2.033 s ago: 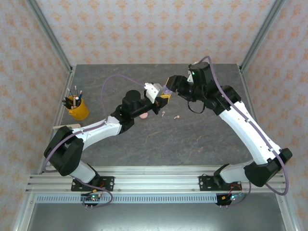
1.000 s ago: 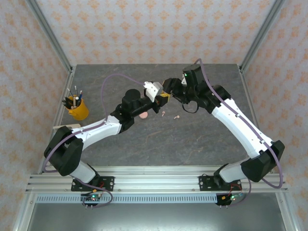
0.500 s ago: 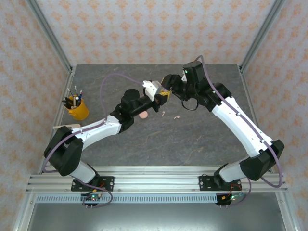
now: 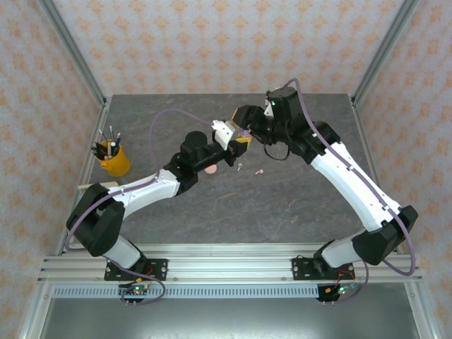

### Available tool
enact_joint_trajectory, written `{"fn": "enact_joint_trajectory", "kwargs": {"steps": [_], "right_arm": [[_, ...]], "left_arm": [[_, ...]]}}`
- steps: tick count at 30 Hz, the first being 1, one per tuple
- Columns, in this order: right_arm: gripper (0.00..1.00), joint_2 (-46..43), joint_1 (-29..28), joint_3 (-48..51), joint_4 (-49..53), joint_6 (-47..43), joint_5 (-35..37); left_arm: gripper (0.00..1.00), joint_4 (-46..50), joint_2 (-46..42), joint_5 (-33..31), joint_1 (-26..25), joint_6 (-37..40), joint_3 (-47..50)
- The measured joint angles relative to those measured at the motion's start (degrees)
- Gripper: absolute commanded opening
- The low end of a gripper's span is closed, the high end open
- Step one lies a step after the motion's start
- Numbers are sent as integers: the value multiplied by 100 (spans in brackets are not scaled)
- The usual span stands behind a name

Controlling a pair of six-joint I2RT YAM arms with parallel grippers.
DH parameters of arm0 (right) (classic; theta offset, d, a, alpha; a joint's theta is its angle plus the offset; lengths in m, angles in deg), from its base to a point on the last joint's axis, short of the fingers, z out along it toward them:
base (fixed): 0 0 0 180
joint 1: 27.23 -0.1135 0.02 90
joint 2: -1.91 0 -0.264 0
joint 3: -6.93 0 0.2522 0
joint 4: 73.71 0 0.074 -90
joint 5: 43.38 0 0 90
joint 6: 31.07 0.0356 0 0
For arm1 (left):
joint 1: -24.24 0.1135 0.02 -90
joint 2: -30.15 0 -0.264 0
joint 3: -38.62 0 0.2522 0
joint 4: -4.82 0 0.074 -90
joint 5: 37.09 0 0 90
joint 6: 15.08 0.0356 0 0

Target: Insert wireless bluetooth earbuds into charging case

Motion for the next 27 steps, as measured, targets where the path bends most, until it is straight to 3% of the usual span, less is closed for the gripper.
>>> {"fn": "enact_joint_trajectory", "kwargs": {"steps": [11, 14, 16, 27], "right_arm": [[60, -417, 308, 2, 197, -271, 474], [53, -372, 507, -4, 313, -439, 592], [43, -192, 647, -101, 468, -605, 625], [19, 1886, 752, -1884, 1534, -1764, 444]], "left_arm": [[0, 9, -2, 17, 0, 2, 219], [0, 68, -4, 26, 0, 13, 282], [0, 153, -11, 63, 2, 46, 315], [0, 540, -15, 503, 0, 155, 315]]}}
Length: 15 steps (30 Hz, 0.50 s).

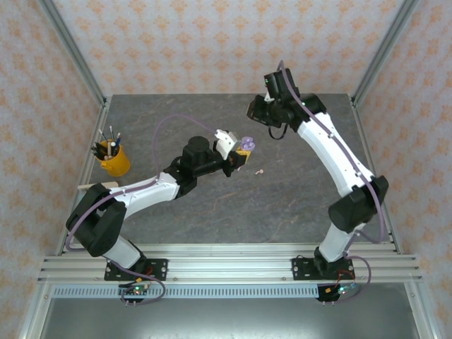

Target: Insert wireless bluetooth earbuds into charging case

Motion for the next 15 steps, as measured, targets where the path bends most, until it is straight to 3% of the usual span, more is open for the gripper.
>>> {"fn": "enact_joint_trajectory", "kwargs": {"steps": [7, 15], "right_arm": [[15, 389, -28, -46, 457, -442, -472], [14, -321, -92, 929, 332, -557, -535]], "left_arm": [[0, 66, 2, 13, 2, 2, -160], [0, 317, 81, 81, -31, -2, -295]]}}
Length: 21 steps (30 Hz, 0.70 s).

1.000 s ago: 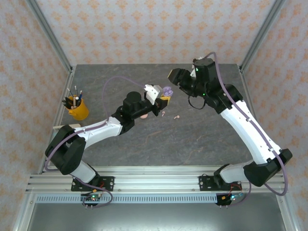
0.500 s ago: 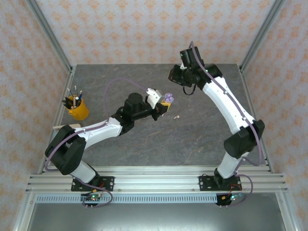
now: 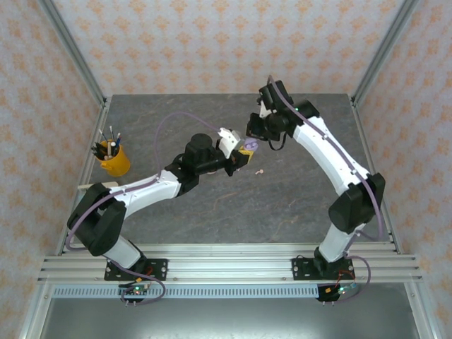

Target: Insert wireless bluetooth earbuds into charging case

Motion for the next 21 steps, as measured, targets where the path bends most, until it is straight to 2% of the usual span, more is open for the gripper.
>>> {"fn": "enact_joint_trajectory", "kwargs": {"steps": [3, 5, 11, 16, 21], "right_arm": [[14, -444, -61, 376, -59, 7, 39], [17, -693, -90, 535, -85, 37, 151], [23, -1314, 55, 1128, -170, 433, 857], [23, -1554, 439, 1746, -358, 844, 1241], [23, -1550, 450, 2164, -562, 1123, 1298]], "left_arm": [[0, 0, 85, 39, 4, 0, -68], [0, -4, 138, 50, 0, -4, -109], [0, 31, 472, -9, 232, -278, -398], [0, 977, 1499, -7, 678, -859, -1794], [0, 2745, 2872, -4, 929, -1421, -3744]]}}
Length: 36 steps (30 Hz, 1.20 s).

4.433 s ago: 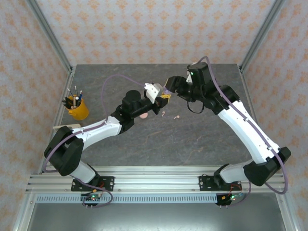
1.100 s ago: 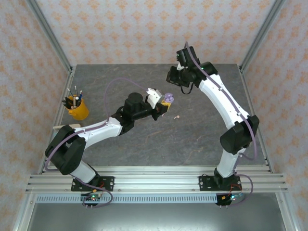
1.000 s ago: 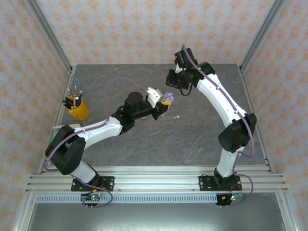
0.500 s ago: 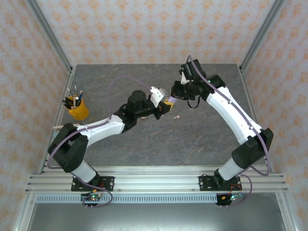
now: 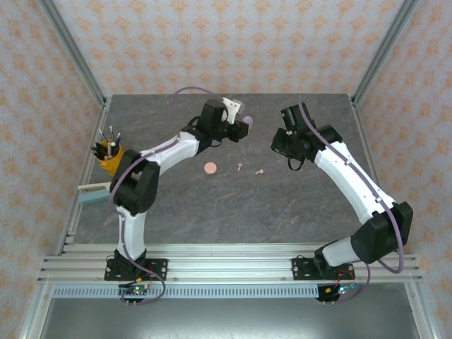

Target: Insert wireless bluetooth earbuds into charging case

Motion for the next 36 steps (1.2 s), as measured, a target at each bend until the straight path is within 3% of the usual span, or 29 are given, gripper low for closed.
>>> {"fn": "enact_joint_trajectory", "kwargs": {"steps": [5, 10, 14, 19, 26, 30, 36], "right_arm": [[24, 0, 0, 168, -146, 162, -2], [25, 11, 0, 197, -293, 254, -4], [28, 22, 0, 214, -341, 289, -9], [36, 22, 0, 229, -348, 332, -55], [47, 22, 0, 240, -382, 361, -140], [48, 22, 0, 240, -382, 361, -157], [51, 37, -24, 240, -389, 361, -203]], "left_arm": [[0, 1755, 1373, 227, 20, -476, -1886], [0, 2983, 2159, 466, 20, -820, -2732], [10, 3554, 2433, 492, 22, -988, -2997], [31, 3888, 2505, 501, 72, -1128, -3156], [73, 4194, 2505, 450, 173, -1139, -3296], [82, 4332, 2492, 389, 238, -1093, -3550], [85, 4461, 1958, 234, 428, -938, -3480]]}}
